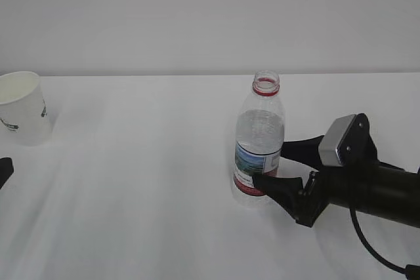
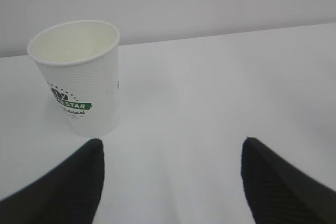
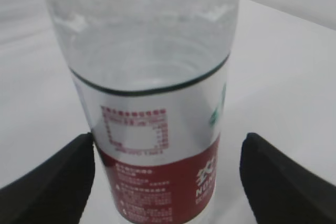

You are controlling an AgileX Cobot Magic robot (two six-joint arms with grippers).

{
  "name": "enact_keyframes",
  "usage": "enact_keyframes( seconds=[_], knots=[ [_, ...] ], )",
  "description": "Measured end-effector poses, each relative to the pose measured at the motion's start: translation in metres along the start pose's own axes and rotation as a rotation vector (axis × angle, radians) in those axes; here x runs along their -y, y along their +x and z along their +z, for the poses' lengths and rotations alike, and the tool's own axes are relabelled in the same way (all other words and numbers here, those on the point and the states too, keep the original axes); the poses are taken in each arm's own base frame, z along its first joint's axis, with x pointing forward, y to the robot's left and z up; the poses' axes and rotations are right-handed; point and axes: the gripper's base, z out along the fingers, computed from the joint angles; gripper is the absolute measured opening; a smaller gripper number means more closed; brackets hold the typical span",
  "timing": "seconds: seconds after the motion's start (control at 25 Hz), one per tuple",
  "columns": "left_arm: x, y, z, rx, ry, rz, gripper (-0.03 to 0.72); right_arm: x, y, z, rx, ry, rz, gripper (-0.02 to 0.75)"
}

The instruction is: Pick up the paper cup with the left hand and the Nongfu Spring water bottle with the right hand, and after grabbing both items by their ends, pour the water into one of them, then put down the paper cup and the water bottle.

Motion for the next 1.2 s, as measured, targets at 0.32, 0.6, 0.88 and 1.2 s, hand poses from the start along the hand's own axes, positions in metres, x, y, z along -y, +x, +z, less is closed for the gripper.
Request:
enact_keyframes(
  seconds=[0.32, 0.6, 0.88, 1.2],
  knots=[
    [0.000, 0.000, 0.000, 0.000, 0.000, 0.000, 0.589, 0.000, -0.013, 0.019, 0.014, -0.048, -0.048, 0.654],
    [0.000, 0.000, 0.000, 0.000, 0.000, 0.000, 0.589, 0.006, -0.019, 0.031, 0.020, -0.055, -0.052, 0.654],
    [0.000, 0.000, 0.000, 0.000, 0.000, 0.000, 0.587, 0.007, -0.001, 0.041, 0.022, -0.073, 0.024, 0.653],
    [0.000, 0.000, 0.000, 0.000, 0.000, 0.000, 0.587, 0.011, 0.001, 0.046, 0.031, -0.069, 0.026, 0.603]
  ],
)
